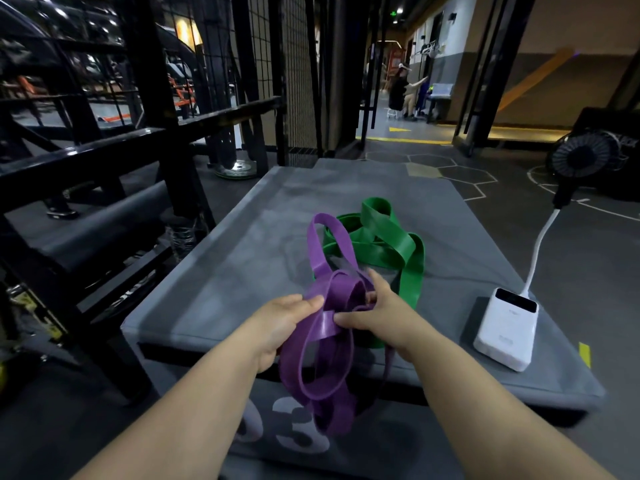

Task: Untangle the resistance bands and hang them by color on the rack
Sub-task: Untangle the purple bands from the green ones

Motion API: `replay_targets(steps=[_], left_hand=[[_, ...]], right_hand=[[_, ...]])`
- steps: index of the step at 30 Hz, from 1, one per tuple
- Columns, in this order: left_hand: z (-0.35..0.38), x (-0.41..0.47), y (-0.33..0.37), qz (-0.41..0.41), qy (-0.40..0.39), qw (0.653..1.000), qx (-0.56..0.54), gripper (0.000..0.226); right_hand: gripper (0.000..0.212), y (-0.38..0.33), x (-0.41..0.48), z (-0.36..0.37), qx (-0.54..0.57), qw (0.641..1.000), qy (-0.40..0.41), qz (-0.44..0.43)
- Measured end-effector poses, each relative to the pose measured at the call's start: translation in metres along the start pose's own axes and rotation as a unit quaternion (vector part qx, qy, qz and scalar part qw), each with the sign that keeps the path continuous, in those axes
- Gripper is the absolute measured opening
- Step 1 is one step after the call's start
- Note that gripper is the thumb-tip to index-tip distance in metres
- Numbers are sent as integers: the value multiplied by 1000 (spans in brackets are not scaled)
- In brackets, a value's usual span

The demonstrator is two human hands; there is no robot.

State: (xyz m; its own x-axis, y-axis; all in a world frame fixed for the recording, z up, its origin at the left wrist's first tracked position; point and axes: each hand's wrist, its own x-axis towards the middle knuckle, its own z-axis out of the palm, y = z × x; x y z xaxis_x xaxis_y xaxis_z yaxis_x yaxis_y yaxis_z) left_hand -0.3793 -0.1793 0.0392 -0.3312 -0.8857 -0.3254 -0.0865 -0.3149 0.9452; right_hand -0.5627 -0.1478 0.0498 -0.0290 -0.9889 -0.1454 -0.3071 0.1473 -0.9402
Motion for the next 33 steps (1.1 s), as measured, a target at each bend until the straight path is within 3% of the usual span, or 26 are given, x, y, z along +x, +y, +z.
replay_targets(steps=[2,4,9,13,17,22,26,30,33], left_hand=[[-2,-1,2,19,20,1000,-14,40],[-3,0,3,25,43,999,-17,39],[6,7,3,59,68,994,-57,41],[17,12,5,72,88,990,-87,43],[22,20,-2,49,94,994,-19,48],[41,25,-6,24,67,997,22,43],[52,27,-13,2,61,998,26,53],[58,26,-9,-2,49,997,-61,48],[60,29,-6,-10,48,997,-64,43]], right_hand=[[64,0,1,-2,-14,999,-31,22],[44,1,1,-1,-7,999,-30,23],[61,0,0,4,101,994,27,9],[46,-3,-8,-2,180,982,51,-3],[28,-2,-16,-1,235,970,65,9],[23,1,-20,-12,213,973,73,55],[30,5,-19,-18,184,974,59,117],[33,7,-13,-19,136,978,52,146],[30,9,-9,-21,124,982,41,136]])
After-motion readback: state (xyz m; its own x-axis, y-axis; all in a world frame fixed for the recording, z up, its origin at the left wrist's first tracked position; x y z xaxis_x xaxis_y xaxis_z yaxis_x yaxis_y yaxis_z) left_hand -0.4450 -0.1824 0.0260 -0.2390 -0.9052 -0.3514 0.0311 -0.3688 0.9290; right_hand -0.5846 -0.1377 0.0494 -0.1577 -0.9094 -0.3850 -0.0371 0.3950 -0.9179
